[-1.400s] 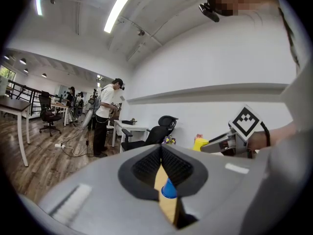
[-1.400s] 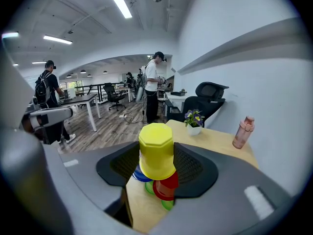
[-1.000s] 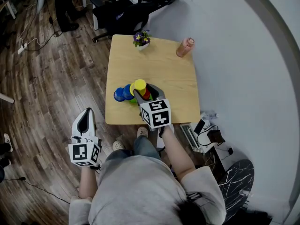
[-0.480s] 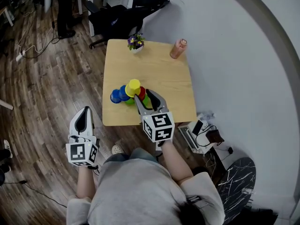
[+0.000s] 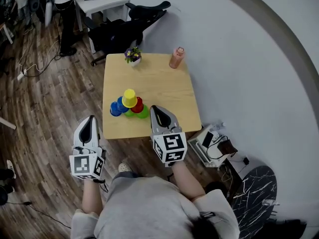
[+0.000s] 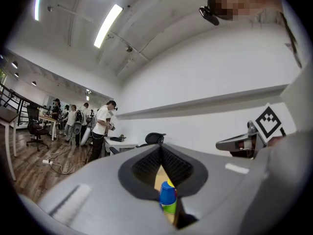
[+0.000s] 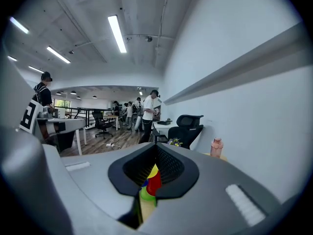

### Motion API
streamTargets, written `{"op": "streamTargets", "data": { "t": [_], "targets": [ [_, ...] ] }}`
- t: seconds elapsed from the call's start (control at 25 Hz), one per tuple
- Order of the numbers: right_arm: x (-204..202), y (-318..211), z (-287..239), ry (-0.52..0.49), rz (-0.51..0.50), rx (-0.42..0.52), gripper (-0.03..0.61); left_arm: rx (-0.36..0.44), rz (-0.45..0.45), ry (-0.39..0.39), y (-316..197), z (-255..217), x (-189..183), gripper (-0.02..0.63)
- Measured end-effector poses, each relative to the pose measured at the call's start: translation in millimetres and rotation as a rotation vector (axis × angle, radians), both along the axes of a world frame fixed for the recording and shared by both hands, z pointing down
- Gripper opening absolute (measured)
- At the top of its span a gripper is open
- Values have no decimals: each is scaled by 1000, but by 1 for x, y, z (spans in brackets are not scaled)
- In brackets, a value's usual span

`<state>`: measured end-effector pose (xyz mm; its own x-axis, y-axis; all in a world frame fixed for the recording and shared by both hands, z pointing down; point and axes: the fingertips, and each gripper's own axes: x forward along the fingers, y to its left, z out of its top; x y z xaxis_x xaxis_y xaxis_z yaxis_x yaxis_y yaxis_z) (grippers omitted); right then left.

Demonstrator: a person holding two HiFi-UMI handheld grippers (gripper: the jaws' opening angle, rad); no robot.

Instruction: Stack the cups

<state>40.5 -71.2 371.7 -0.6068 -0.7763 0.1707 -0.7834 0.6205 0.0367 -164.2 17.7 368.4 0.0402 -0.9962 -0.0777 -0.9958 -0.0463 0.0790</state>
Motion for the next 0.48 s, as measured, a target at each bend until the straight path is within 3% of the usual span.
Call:
{"op": "streamTargets", "data": {
  "t": [0.48],
  "targets": [
    [72,44,-28,-69,64,62,5,34,14,-2,36,-25,52,58]
  ]
}}
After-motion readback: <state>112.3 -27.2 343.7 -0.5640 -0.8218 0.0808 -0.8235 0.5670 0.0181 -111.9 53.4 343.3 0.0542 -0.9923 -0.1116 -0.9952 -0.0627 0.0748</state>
